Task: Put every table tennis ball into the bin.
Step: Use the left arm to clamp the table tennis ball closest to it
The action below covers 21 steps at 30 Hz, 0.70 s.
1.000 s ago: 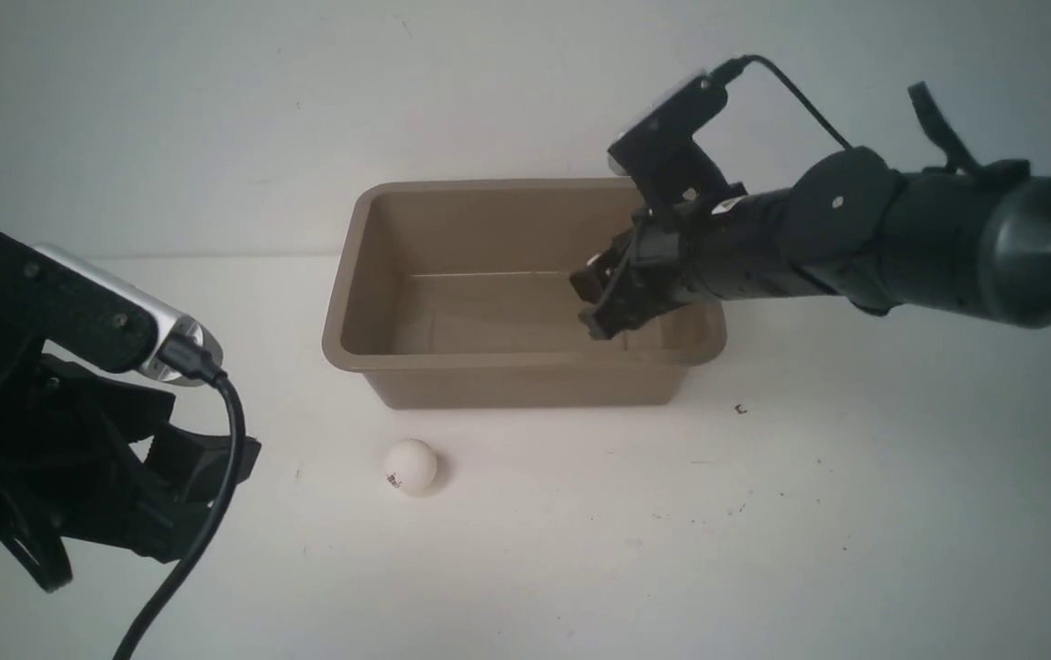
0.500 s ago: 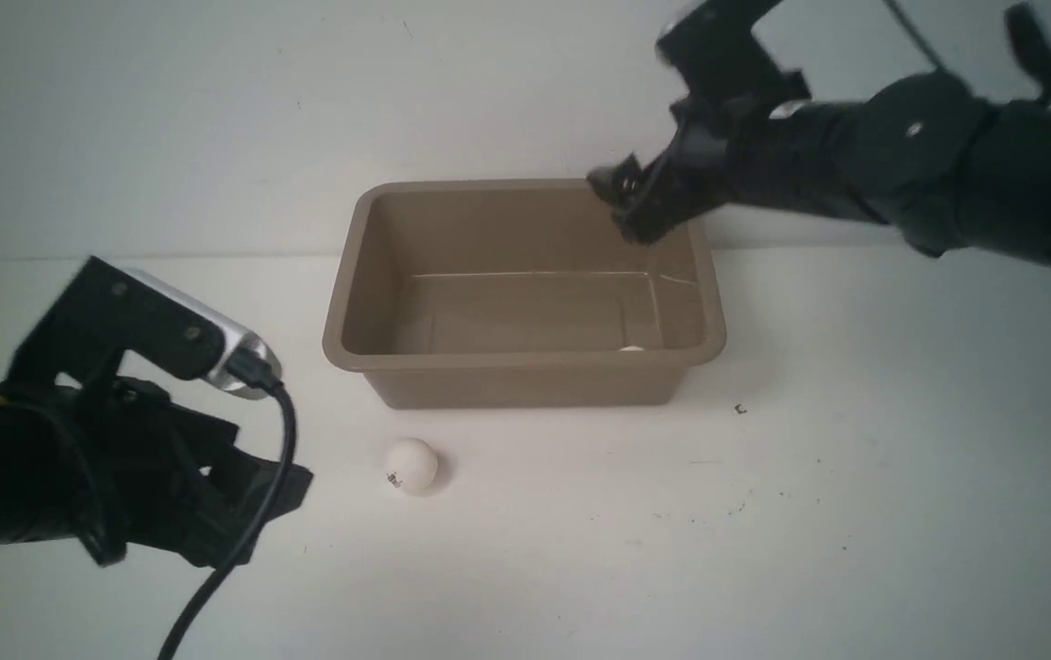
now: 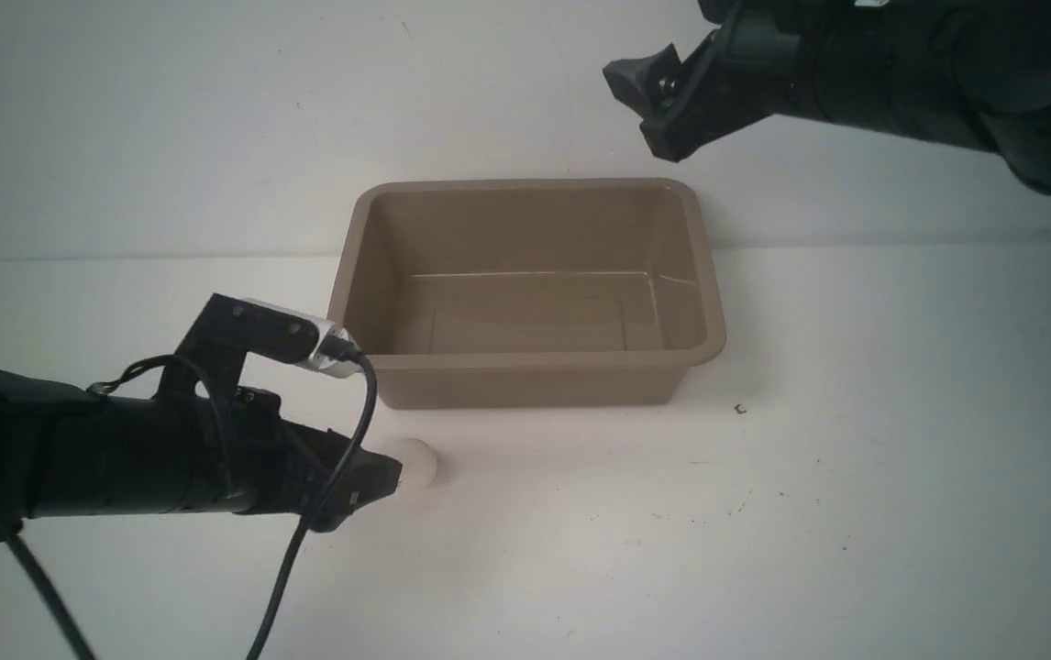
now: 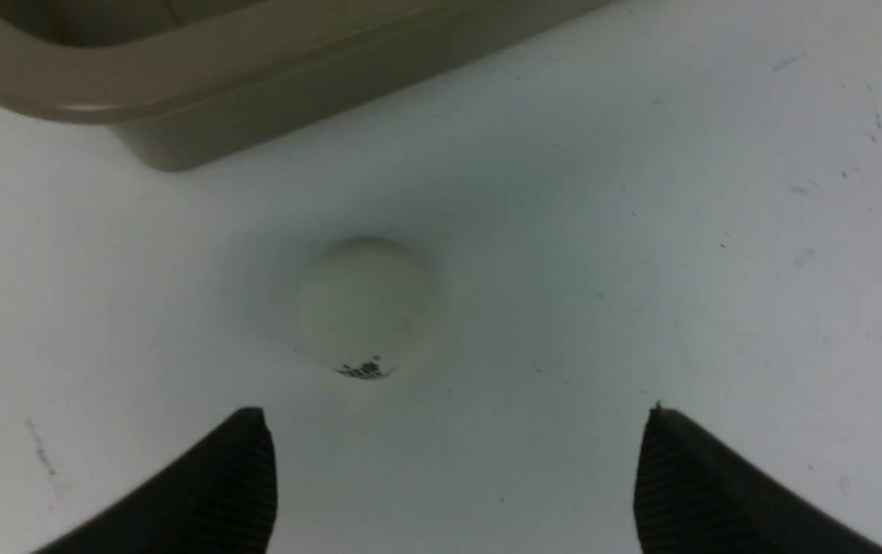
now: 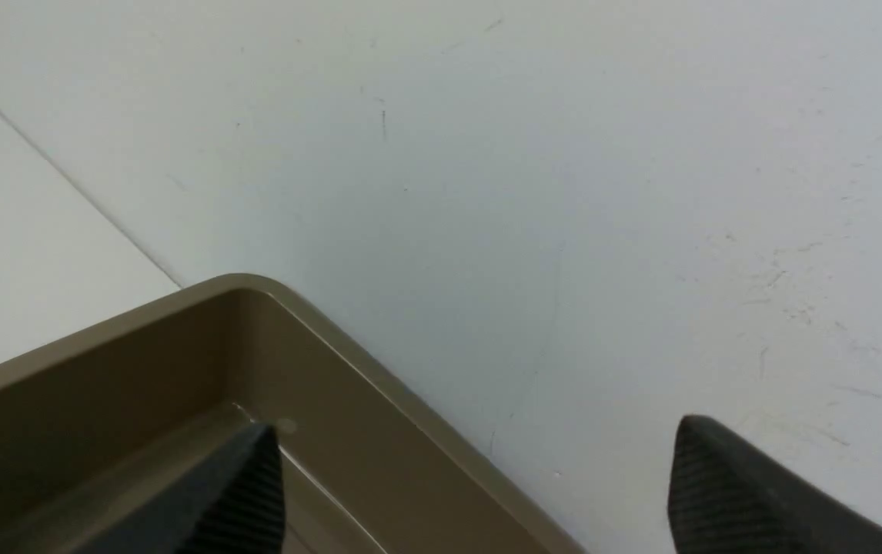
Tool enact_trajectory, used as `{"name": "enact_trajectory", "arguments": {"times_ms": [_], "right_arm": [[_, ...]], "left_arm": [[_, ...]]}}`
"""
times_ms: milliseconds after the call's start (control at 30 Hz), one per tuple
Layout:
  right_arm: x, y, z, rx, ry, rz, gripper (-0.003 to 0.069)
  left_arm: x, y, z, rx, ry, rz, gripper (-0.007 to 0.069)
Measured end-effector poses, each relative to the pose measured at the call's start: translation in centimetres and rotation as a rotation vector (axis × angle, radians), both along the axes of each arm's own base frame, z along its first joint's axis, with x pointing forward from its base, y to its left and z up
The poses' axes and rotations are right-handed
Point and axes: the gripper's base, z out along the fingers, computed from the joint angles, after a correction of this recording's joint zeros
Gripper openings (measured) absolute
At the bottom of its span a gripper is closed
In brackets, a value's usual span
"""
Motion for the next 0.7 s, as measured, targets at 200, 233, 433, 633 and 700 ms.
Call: {"name": "enact_trajectory", "arguments": {"times_ms": [200, 233, 433, 633, 700], "right_arm": [[0.0, 0.0, 0.0, -0.005, 0.003, 0.006, 0.0596], [0.0, 0.0, 0.0, -0.005, 0.003, 0.006, 0.0594], [0.0, 0.0, 0.0, -0.004, 0.002, 0.005, 0.0591], [0.0, 0.0, 0.0, -0.005, 0.001, 0.005, 0.0591], [0.0, 0.0, 0.0, -0.005, 0.001, 0.005, 0.0591]], "left_arm": [[1.4, -0.1, -2.1, 0.034, -0.01, 0.044, 0.0563], [1.5, -0.4, -2.5, 0.046, -0.008, 0.026, 0.0563], [2.4, -2.4, -4.1, 0.066, 0.014, -0.05, 0.0563], [3.9, -2.7, -3.9, 0.096, -0.017, -0.042, 0.0563], [4.2, -2.6, -3.7, 0.111, -0.031, -0.036, 0.0563]]}}
